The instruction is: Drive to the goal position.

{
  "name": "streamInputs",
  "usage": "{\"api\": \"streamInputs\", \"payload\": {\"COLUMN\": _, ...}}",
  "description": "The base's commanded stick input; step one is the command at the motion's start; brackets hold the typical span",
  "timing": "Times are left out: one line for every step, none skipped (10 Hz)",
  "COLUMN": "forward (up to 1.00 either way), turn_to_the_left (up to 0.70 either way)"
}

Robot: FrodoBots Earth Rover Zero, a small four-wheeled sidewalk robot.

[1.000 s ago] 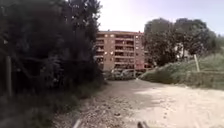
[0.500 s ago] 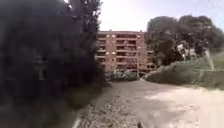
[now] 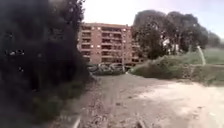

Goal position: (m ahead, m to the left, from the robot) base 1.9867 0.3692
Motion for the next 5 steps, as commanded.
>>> {"api": "streamInputs", "payload": {"forward": 1.00, "turn_to_the_left": 0.01}}
{"api": "streamInputs", "payload": {"forward": 1.00, "turn_to_the_left": 0.01}}
{"api": "streamInputs", "payload": {"forward": 1.00, "turn_to_the_left": 0.01}}
{"api": "streamInputs", "payload": {"forward": 1.00, "turn_to_the_left": 0.01}}
{"api": "streamInputs", "payload": {"forward": 1.00, "turn_to_the_left": 0.01}}
